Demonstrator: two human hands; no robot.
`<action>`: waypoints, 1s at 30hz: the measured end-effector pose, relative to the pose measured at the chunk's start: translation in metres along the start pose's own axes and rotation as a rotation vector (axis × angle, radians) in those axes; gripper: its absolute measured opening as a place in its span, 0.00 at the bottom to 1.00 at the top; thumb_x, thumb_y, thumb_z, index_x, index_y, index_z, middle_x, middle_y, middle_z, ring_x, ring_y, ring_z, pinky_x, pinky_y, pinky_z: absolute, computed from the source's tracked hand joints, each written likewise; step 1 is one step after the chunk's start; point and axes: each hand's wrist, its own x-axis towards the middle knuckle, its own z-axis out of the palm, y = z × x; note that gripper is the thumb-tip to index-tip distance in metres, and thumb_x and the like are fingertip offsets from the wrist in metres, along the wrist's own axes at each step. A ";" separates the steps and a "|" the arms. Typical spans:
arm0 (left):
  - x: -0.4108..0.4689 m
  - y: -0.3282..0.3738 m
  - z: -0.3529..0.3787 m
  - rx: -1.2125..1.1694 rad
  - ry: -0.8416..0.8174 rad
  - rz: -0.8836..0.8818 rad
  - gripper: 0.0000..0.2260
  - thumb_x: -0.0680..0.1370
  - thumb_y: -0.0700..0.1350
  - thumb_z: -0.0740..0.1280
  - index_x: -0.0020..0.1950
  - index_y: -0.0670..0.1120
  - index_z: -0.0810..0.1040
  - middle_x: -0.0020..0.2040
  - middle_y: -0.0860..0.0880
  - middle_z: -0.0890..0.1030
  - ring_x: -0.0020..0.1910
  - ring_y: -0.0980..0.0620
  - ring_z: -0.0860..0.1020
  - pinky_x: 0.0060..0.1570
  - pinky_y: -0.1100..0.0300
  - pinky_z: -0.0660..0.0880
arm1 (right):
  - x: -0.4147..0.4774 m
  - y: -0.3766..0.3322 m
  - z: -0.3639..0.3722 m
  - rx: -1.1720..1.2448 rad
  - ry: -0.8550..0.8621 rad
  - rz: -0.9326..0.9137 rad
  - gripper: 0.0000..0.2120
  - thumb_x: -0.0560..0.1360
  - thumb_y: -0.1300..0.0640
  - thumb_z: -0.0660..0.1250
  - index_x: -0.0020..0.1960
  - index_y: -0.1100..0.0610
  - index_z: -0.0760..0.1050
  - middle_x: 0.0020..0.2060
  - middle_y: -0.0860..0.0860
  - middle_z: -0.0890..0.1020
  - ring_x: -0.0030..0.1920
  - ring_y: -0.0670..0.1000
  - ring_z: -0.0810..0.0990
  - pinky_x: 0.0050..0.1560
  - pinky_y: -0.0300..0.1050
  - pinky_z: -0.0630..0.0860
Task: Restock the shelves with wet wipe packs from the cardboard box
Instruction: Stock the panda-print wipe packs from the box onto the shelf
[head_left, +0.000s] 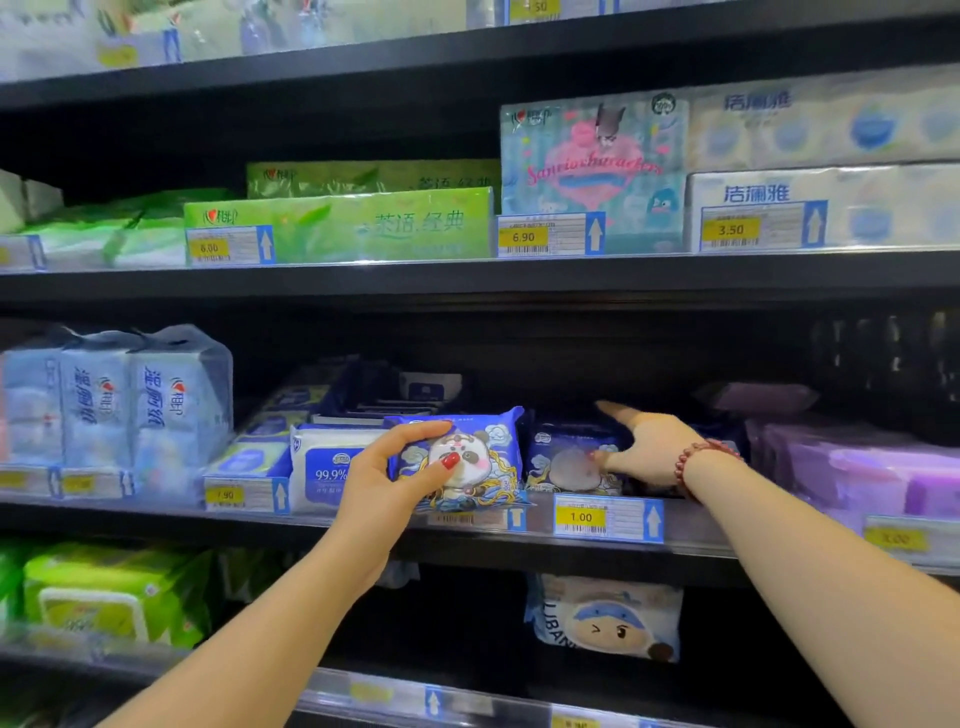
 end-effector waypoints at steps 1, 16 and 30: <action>-0.001 0.002 0.001 -0.013 -0.005 0.002 0.13 0.72 0.41 0.72 0.50 0.58 0.81 0.55 0.57 0.77 0.51 0.56 0.80 0.35 0.63 0.79 | -0.005 0.000 -0.005 -0.013 0.074 -0.016 0.38 0.72 0.40 0.67 0.76 0.44 0.55 0.72 0.53 0.67 0.68 0.55 0.71 0.66 0.48 0.70; 0.002 0.036 0.077 -0.021 -0.309 0.190 0.17 0.75 0.39 0.71 0.58 0.58 0.78 0.57 0.54 0.78 0.52 0.57 0.81 0.41 0.65 0.79 | -0.063 -0.027 -0.042 1.059 -0.039 -0.042 0.17 0.69 0.64 0.74 0.57 0.64 0.76 0.48 0.60 0.85 0.48 0.58 0.84 0.48 0.50 0.82; 0.010 -0.034 0.044 0.924 -0.015 0.196 0.17 0.71 0.66 0.66 0.33 0.55 0.75 0.33 0.58 0.78 0.44 0.55 0.76 0.47 0.57 0.70 | -0.058 0.077 -0.051 0.620 0.245 0.303 0.37 0.59 0.59 0.82 0.63 0.67 0.72 0.60 0.60 0.78 0.58 0.58 0.78 0.63 0.55 0.74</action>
